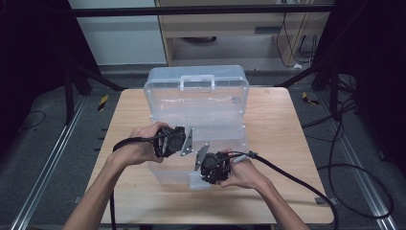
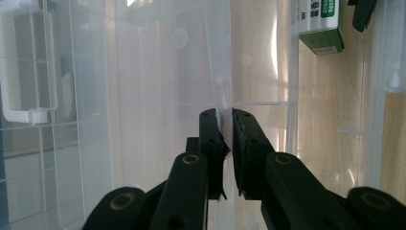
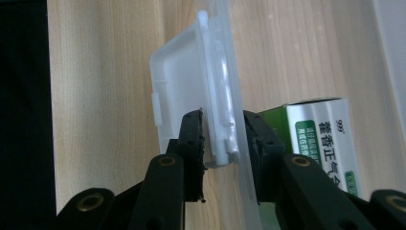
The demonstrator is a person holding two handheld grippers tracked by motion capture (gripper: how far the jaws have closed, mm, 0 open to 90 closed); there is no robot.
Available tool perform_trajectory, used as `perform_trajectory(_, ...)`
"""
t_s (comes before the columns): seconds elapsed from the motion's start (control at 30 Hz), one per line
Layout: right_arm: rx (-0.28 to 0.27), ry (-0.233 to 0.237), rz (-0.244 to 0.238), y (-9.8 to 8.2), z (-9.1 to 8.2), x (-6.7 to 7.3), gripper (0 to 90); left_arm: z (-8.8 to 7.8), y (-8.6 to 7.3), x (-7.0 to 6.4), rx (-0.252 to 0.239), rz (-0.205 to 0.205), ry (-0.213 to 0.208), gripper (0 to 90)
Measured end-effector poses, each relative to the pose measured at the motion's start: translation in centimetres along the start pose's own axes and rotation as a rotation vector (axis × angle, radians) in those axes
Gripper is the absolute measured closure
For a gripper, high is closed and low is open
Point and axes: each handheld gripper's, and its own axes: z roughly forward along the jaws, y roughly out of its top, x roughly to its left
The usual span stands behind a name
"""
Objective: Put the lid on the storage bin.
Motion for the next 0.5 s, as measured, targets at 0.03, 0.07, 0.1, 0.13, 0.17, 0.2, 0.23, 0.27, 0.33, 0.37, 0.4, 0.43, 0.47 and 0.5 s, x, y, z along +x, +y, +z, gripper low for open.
perform_trajectory(0.03,-0.001,0.0,0.002,-0.01,-0.01,0.01,71.2,-0.05,0.02,-0.02,0.006,0.001,-0.003,82.6)
perform_trajectory(0.07,-0.001,0.005,-0.002,-0.02,-0.03,-0.02,71.1,-0.05,0.02,-0.02,0.006,0.001,-0.003,82.6)
perform_trajectory(0.1,0.0,0.004,-0.004,-0.02,-0.04,-0.02,71.1,0.0,-0.03,-0.2,-0.005,0.001,-0.001,82.7)
perform_trajectory(0.13,-0.001,0.004,-0.003,-0.02,-0.04,-0.02,71.0,0.02,-0.04,-0.27,-0.009,-0.001,-0.001,82.6)
perform_trajectory(0.17,-0.001,0.004,-0.003,-0.02,-0.04,-0.02,71.0,0.02,-0.04,-0.27,-0.009,-0.001,-0.001,82.6)
perform_trajectory(0.2,-0.002,0.004,0.0,-0.01,-0.03,0.0,70.9,-0.02,-0.03,-0.46,-0.004,-0.003,-0.01,82.6)
perform_trajectory(0.23,0.001,0.001,-0.005,-0.02,-0.05,-0.03,70.9,0.0,-0.04,-0.53,-0.009,-0.003,-0.01,82.6)
perform_trajectory(0.27,0.001,-0.004,-0.003,-0.02,-0.04,-0.01,70.7,0.0,-0.05,-0.62,-0.01,-0.01,-0.012,82.6)
perform_trajectory(0.33,0.0,-0.002,0.002,-0.03,-0.07,0.08,70.1,-0.06,-0.05,-0.71,-0.005,-0.005,-0.018,82.5)
perform_trajectory(0.37,0.0,-0.006,0.0,-0.05,-0.07,0.12,69.4,-0.01,-0.07,-0.77,-0.013,-0.003,-0.014,82.5)
perform_trajectory(0.4,0.0,-0.006,0.0,-0.05,-0.07,0.12,69.4,-0.01,-0.07,-0.77,-0.013,-0.003,-0.014,82.5)
perform_trajectory(0.43,-0.009,-0.009,0.004,-0.18,-0.12,0.19,67.1,-0.01,-0.08,-0.91,-0.014,-0.003,-0.015,82.5)
perform_trajectory(0.47,-0.015,-0.008,0.008,-0.28,-0.22,0.21,66.9,-0.01,-0.08,-0.95,-0.014,-0.003,-0.015,82.4)
perform_trajectory(0.5,-0.021,-0.011,0.01,-0.38,-0.3,0.21,66.3,-0.04,-0.06,-0.95,-0.01,-0.003,-0.017,82.4)
